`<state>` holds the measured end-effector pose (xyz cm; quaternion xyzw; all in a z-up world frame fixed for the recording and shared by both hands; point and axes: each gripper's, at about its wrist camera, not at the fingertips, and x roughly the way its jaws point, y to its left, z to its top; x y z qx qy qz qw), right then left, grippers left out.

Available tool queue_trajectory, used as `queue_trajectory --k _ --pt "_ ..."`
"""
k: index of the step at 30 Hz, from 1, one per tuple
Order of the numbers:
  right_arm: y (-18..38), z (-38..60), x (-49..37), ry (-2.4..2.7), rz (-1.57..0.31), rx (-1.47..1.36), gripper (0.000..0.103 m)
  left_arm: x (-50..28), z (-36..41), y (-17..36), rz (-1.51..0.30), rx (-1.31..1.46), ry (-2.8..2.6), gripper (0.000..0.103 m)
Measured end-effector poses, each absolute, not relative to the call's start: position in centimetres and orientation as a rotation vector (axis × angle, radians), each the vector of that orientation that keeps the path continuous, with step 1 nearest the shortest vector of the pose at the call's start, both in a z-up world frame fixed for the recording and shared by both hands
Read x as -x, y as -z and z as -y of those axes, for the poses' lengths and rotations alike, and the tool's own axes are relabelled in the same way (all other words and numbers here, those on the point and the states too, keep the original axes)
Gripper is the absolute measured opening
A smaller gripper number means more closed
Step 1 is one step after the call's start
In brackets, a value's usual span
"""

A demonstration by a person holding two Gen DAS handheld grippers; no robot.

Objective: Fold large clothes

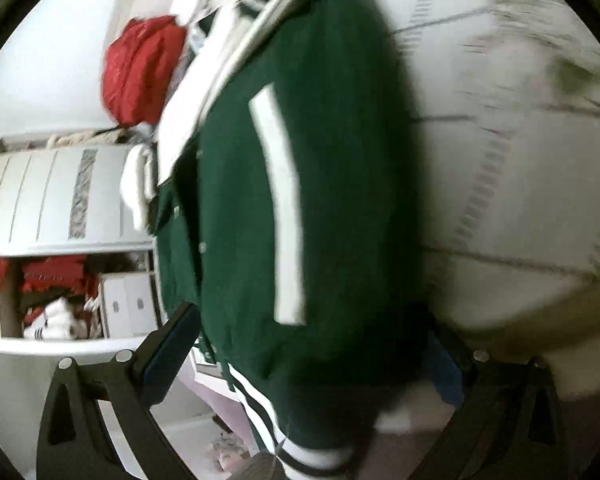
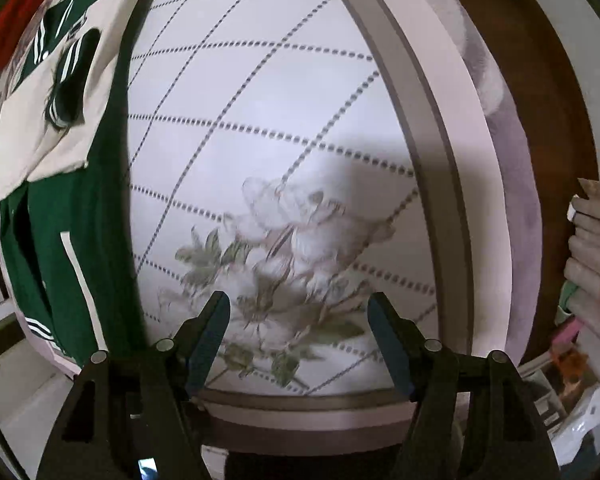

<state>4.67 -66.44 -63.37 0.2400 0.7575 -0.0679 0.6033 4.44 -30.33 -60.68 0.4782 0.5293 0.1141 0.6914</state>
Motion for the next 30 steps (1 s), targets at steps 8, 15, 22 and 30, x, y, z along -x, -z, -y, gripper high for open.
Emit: queue_trajectory --k 8,15,22,30 --pt "64.9 67.6 -6.7 0.089 -1.725 -0.619 0.073 -9.3 26.5 61.3 -1.171 -1.096 -0.394 0.103" --pt "65.3 67.2 -11.1 -0.095 -1.571 -0.792 0.080 -11.5 23.7 58.9 -1.281 -0.867 -0.382 0.073" --pt "69.5 66.8 -18.6 -0.352 -1.403 -1.200 0.080 -13.1 23.4 54.7 -1.292 -0.658 -0.336 0.016" --pt "72.8 56.7 -24.7 -0.385 -1.469 -1.254 0.026 -13.9 22.4 52.6 -1.299 -0.606 -0.323 0.010"
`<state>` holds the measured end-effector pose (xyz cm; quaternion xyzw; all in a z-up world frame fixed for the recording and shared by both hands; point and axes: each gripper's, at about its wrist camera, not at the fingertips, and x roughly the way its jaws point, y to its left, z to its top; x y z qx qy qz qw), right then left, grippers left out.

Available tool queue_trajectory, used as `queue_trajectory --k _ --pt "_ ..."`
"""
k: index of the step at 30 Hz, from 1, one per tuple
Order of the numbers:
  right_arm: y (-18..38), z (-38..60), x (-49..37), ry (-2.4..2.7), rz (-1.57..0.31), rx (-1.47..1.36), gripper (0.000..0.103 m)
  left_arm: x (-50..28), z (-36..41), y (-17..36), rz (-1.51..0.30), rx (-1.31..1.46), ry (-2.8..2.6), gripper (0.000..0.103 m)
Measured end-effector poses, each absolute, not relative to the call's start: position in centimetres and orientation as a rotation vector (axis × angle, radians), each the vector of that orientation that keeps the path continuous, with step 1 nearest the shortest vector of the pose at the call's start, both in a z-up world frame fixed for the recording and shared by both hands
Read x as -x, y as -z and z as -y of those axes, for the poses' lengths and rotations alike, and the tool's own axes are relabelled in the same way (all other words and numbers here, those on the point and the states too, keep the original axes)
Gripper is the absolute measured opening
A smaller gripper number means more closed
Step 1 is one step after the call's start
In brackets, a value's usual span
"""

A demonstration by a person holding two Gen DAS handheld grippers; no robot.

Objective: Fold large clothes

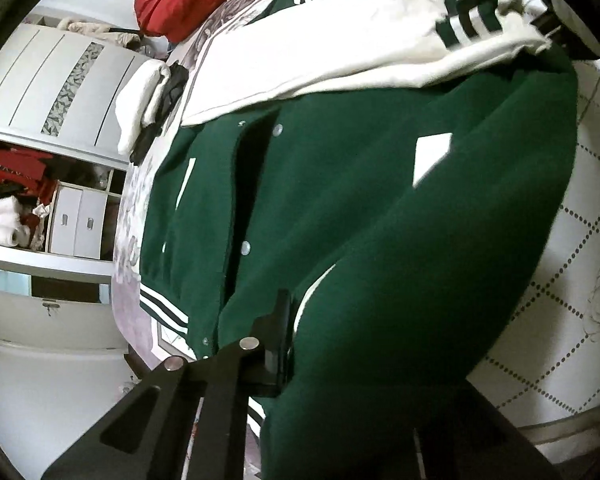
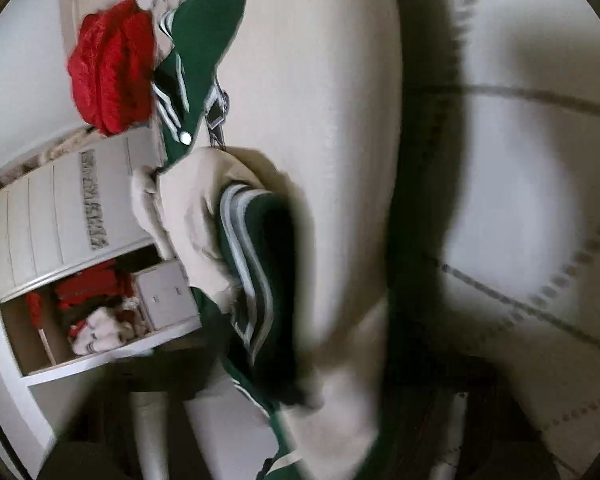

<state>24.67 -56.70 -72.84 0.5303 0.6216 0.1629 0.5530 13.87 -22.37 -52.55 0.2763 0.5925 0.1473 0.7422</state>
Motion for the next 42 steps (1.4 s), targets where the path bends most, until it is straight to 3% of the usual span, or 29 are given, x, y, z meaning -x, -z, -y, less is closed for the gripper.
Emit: queue_trajectory --k 5,13,18,26,31,33,36,39,42 --pt "70.5 54.7 -23.1 -0.313 -1.451 -1.285 0.015 -12.5 22.1 50.1 -1.300 -0.601 -0.286 0.007" --pt "57.4 61.6 -14.3 -0.147 -1.535 -1.085 0.014 -6.9 22.2 41.8 -1.376 -0.430 -0.058 0.008" --pt "49.8 60.2 -13.9 -0.057 -1.597 -0.934 0.015 -8.8 17.1 38.5 -1.402 -0.227 0.029 0.008" --pt "47.6 46.0 -25.7 -0.051 -1.636 -0.777 0.018 -17.3 2.0 43.9 -1.444 0.157 0.027 0.009" --pt "52.8 36.9 -33.1 -0.024 -1.700 -0.687 0.019 -20.9 -5.1 50.8 -1.521 0.253 0.044 0.018" --pt "55.9 34.0 -35.1 0.005 -1.742 -0.631 0.019 -22.1 -7.4 53.3 -1.556 0.302 0.062 0.027" --pt "59.2 32.0 -36.6 0.042 -1.769 -0.592 0.029 -23.5 -11.1 55.6 -1.569 0.371 0.058 0.033" --pt "60.9 30.5 -37.7 0.022 -1.777 -0.620 0.056 -23.8 -14.3 56.5 -1.578 0.534 0.096 0.033" --pt "60.2 30.2 -37.9 -0.084 -1.719 -0.751 0.064 -23.0 -16.4 56.4 -1.573 0.669 0.100 0.034"
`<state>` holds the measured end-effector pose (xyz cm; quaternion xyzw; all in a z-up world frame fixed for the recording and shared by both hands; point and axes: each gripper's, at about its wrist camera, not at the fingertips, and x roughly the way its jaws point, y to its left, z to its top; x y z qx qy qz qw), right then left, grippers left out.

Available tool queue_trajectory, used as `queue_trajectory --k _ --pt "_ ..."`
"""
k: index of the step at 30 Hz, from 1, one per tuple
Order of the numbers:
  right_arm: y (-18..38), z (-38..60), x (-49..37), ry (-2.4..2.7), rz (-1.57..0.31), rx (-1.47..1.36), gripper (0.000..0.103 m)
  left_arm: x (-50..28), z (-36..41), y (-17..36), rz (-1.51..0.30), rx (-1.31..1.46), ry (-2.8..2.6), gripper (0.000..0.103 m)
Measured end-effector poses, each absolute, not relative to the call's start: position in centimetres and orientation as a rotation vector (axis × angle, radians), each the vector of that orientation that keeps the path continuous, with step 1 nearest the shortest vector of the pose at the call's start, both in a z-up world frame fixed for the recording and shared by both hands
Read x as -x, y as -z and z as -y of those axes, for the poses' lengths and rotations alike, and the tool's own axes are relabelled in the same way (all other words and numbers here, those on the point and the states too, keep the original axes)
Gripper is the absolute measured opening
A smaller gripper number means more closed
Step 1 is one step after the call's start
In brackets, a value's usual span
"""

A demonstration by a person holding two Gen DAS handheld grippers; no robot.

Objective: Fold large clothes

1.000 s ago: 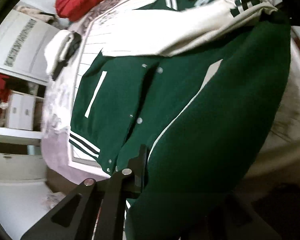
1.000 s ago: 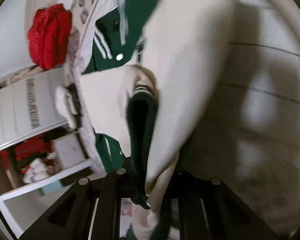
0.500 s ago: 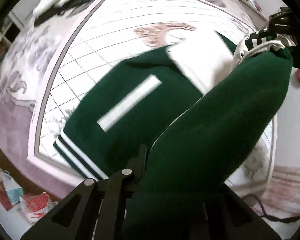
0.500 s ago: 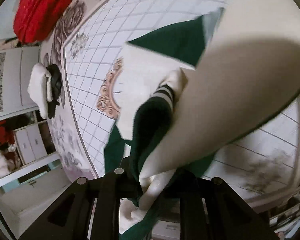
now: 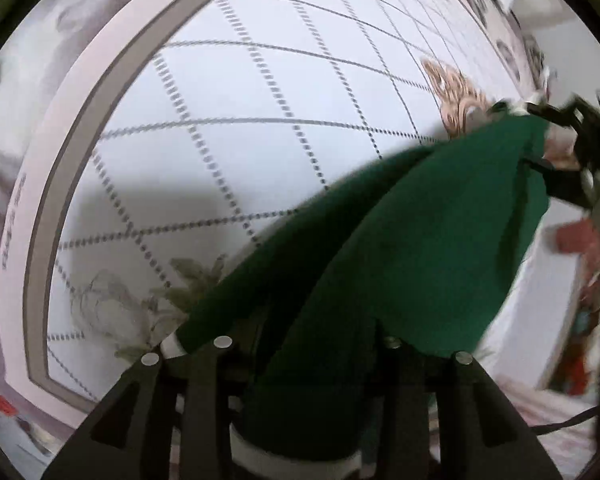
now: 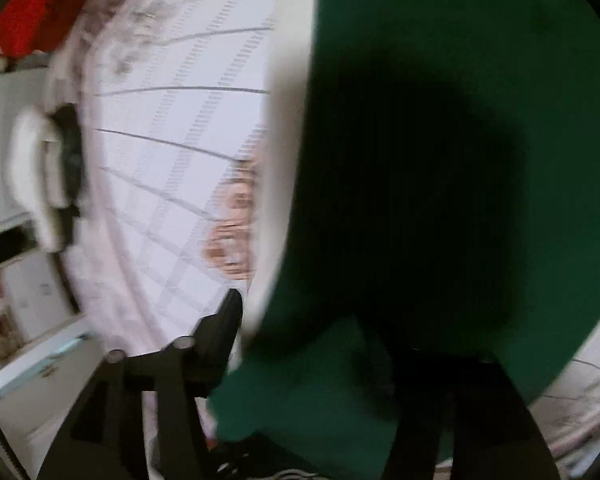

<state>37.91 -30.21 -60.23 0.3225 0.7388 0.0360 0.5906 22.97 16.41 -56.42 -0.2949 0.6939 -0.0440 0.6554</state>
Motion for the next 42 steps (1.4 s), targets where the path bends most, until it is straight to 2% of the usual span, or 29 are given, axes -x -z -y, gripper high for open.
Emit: queue_trajectory --k 2,4,5,6,8,12,16,20,22,23,24,29,30,31,32,33,36,40,42 --pt "58.8 30.2 -37.5 -0.203 -1.663 -0.833 0.064 -22.3 -17.3 55.9 -1.562 0.738 0.090 0.040" --pt "56.5 30.8 -36.4 -0.251 -1.597 -0.832 0.066 -21.6 -18.2 54.9 -1.531 0.757 0.045 0.041" --pt "56.0 31.0 -36.1 -0.253 -1.581 -0.824 0.069 -21.1 -18.7 54.2 -1.502 0.762 0.013 0.048" --pt "55.3 31.5 -35.3 -0.244 -1.566 -0.802 0.071 -21.0 -19.4 53.8 -1.478 0.769 -0.016 0.060" --pt "54.6 32.4 -33.4 -0.210 -1.550 -0.763 0.071 -20.0 -20.7 52.3 -1.410 0.780 -0.115 0.073" --pt "54.7 35.1 -29.1 -0.124 -1.549 -0.746 0.071 -19.9 -20.8 51.3 -1.343 0.689 -0.240 0.081" --pt "56.5 39.1 -25.0 0.024 -1.534 -0.704 0.071 -20.5 -17.9 52.4 -1.354 0.563 -0.297 0.081" --pt "57.8 43.0 -23.2 0.114 -1.513 -0.689 0.071 -21.3 -15.0 50.4 -1.215 0.444 -0.315 0.081" --pt "58.1 45.2 -23.0 0.134 -1.454 -0.659 0.077 -21.9 -13.6 49.8 -1.164 0.419 -0.301 0.081" --pt "58.2 45.7 -23.2 0.142 -1.435 -0.645 0.085 -22.3 -13.1 49.8 -1.163 0.399 -0.308 0.081" --pt "58.7 46.6 -23.5 0.150 -1.409 -0.631 0.089 -22.7 -12.5 50.1 -1.171 0.378 -0.318 0.081" --pt "66.6 50.8 -27.1 0.130 -1.415 -0.777 0.091 -23.3 -9.5 52.3 -1.217 0.422 -0.286 0.081" --pt "67.5 51.4 -27.0 0.141 -1.387 -0.813 0.090 -23.2 -8.9 52.7 -1.241 0.399 -0.302 0.081" --pt "67.7 51.7 -26.6 0.142 -1.356 -0.840 0.082 -23.1 -8.2 53.5 -1.276 0.359 -0.320 0.081" --pt "67.3 51.8 -26.1 0.159 -1.344 -0.819 0.052 -23.2 -7.8 54.1 -1.294 0.330 -0.327 0.081" --pt "67.0 51.8 -25.5 0.158 -1.333 -0.821 0.035 -23.0 -7.6 54.6 -1.308 0.295 -0.339 0.081" --pt "66.1 53.9 -20.8 0.216 -1.277 -1.001 0.023 -22.7 -8.1 55.4 -1.322 0.245 -0.334 0.081" --pt "65.7 54.8 -12.5 0.306 -1.360 -1.148 0.021 -23.7 -10.1 55.7 -1.334 0.222 -0.314 0.081" --pt "65.6 54.2 -10.0 0.254 -1.487 -1.102 0.022 -24.2 -10.8 55.9 -1.347 0.231 -0.300 0.081"
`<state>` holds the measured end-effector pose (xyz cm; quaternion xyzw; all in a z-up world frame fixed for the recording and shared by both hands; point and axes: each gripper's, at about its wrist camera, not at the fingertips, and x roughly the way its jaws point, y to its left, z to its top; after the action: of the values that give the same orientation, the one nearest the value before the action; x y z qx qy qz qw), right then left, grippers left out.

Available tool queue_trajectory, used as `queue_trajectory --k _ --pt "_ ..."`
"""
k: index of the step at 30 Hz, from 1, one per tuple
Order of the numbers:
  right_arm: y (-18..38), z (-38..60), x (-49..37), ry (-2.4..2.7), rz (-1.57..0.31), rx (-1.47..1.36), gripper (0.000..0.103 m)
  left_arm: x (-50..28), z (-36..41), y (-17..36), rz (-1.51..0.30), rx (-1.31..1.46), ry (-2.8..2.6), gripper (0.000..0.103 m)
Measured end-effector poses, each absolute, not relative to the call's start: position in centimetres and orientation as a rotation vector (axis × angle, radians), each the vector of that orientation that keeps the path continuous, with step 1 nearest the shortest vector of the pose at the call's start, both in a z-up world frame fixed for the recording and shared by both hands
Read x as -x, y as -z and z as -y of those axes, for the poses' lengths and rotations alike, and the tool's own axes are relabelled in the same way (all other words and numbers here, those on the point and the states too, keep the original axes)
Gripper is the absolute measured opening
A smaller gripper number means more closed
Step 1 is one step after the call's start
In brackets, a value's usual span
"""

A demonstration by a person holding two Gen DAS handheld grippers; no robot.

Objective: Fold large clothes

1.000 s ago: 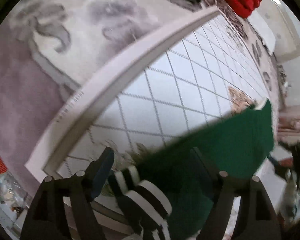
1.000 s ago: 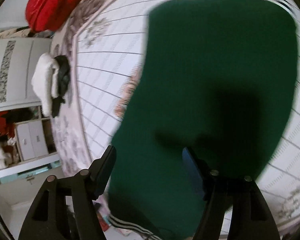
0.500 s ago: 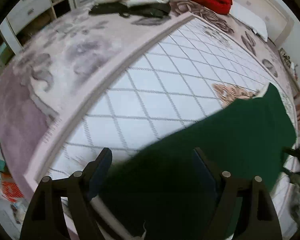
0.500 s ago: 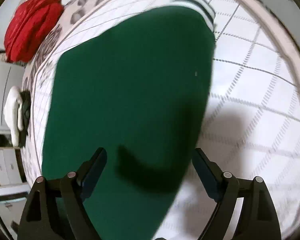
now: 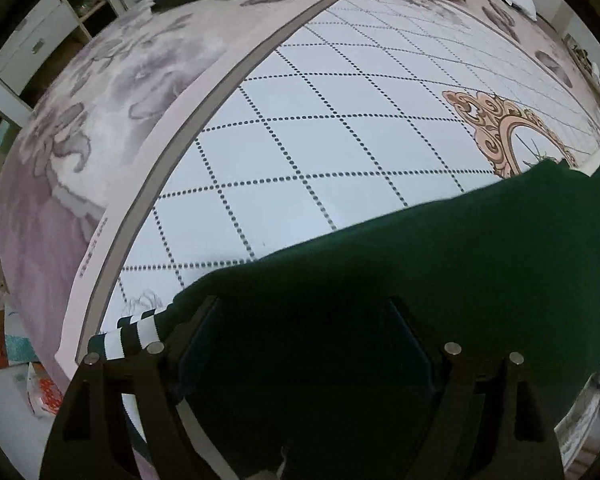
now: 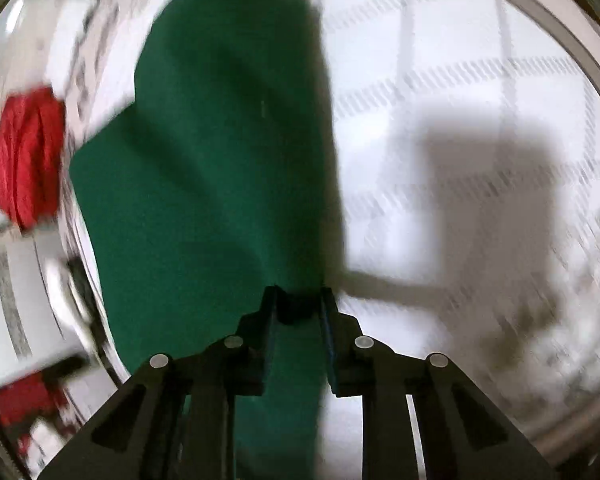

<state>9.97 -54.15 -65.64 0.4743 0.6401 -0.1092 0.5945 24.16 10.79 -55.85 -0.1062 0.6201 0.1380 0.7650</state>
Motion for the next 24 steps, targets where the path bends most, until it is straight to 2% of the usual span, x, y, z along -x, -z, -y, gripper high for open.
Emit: queue_trajectory --k 3,5,7,8,9,13,15,17,19,20,21,23,24 --pt "64.3 52.7 -8.5 0.192 -1.646 -0.980 0.023 -24.7 -12.2 56.5 -1.350 0.296 -0.288 0.081" --pt "62.7 51.8 -9.4 0.147 -1.670 -0.888 0.024 -24.5 -12.7 56.3 -1.338 0.358 -0.290 0.081" --pt "60.1 49.6 -12.7 0.041 -1.637 -0.747 0.040 -24.1 -13.3 55.3 -1.324 0.426 -0.300 0.081" --pt "59.5 48.9 -13.8 0.013 -1.630 -0.713 0.055 -23.5 -13.8 53.9 -1.290 0.474 -0.315 0.081" --pt "58.7 47.6 -15.5 -0.035 -1.611 -0.676 0.059 -23.1 -14.1 53.0 -1.278 0.508 -0.333 0.081" --pt "58.2 40.7 -22.4 -0.200 -1.575 -0.522 0.059 -19.4 -15.2 48.5 -1.179 0.576 -0.451 0.081" --pt "59.2 37.3 -25.6 -0.250 -1.567 -0.435 0.058 -18.7 -15.4 48.6 -1.194 0.559 -0.491 0.081" --pt "60.8 33.0 -28.4 -0.267 -1.557 -0.326 0.054 -18.6 -15.6 50.9 -1.254 0.511 -0.548 0.081" --pt "63.0 29.9 -30.3 -0.231 -1.528 -0.155 0.058 -19.3 -16.4 54.1 -1.313 0.466 -0.621 0.081" --pt "63.7 29.1 -30.8 -0.227 -1.519 -0.117 0.065 -19.7 -16.9 55.4 -1.342 0.464 -0.644 0.081" --pt "64.0 28.5 -31.5 -0.219 -1.518 -0.113 0.071 -19.7 -17.7 57.0 -1.355 0.508 -0.641 0.086" --pt "63.3 28.3 -31.9 -0.223 -1.542 -0.126 0.072 -19.3 -18.9 58.2 -1.345 0.596 -0.646 0.095" --pt "62.8 28.3 -31.9 -0.236 -1.546 -0.146 0.072 -19.2 -19.0 58.1 -1.336 0.613 -0.642 0.095"
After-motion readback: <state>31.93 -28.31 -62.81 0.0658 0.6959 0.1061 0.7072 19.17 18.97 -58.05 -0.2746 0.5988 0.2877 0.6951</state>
